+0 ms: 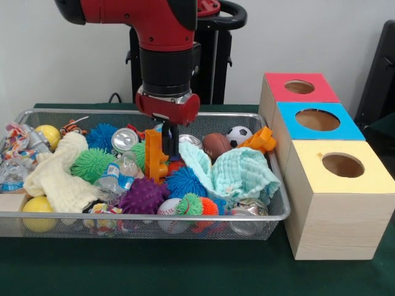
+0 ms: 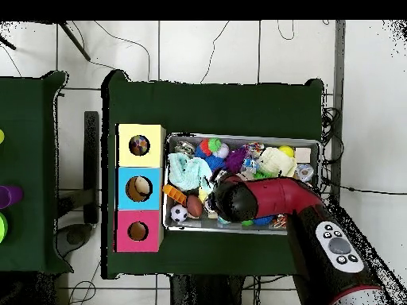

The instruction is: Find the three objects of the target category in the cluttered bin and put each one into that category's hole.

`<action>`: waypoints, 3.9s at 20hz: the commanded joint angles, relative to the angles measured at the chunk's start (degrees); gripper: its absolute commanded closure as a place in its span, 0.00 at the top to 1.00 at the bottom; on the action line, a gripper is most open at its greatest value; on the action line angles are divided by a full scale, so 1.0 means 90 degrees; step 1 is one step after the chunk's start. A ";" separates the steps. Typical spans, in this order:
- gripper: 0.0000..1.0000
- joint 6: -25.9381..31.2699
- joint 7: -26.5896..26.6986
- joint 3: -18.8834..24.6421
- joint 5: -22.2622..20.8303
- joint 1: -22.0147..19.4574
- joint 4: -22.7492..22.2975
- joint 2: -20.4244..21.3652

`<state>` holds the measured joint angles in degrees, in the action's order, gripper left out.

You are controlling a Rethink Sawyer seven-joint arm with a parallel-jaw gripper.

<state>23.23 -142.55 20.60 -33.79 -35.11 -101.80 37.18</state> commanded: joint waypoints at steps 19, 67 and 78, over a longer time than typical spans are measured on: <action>0.00 0.0703 0.1956 0.1227 -0.0604 -0.0977 0.0606 -0.0614; 0.00 0.1382 0.2149 0.1671 -0.0951 -0.1397 0.1730 -0.1652; 0.00 0.1447 0.2252 0.1726 -0.0716 -0.1591 0.1714 -0.1693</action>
<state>33.00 -136.99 34.26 -39.31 -47.91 -89.56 24.68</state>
